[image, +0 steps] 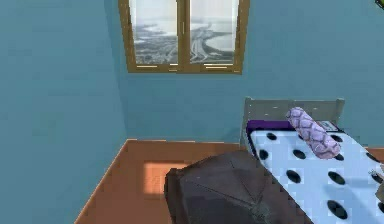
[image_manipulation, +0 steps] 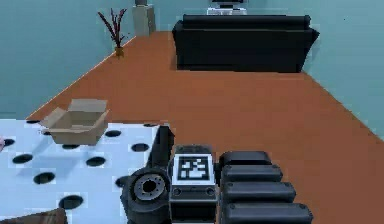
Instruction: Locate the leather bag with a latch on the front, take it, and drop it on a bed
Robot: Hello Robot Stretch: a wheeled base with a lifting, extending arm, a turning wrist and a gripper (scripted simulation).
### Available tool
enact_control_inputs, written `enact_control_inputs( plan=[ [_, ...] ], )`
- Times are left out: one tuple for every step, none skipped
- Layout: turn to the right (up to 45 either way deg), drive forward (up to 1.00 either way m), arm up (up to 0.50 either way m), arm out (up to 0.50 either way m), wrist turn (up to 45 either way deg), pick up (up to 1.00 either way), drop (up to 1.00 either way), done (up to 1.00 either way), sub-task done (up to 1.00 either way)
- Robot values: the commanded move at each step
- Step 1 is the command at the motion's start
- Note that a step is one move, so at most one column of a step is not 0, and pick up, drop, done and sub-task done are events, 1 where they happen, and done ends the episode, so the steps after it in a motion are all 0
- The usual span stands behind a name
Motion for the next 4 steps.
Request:
enact_control_inputs(
  plan=[
    [0.0, 1.0, 0.0, 0.0, 0.0, 0.0, 0.0, 0.0, 0.0],
    [12.0, 0.0, 0.0, 0.0, 0.0, 0.0, 0.0, 0.0, 0.0],
    [0.0, 0.25, 0.0, 0.0, 0.0, 0.0, 0.0, 0.0, 0.0],
    [45.0, 0.0, 0.0, 0.0, 0.0, 0.0, 0.0, 0.0, 0.0]
  ],
)
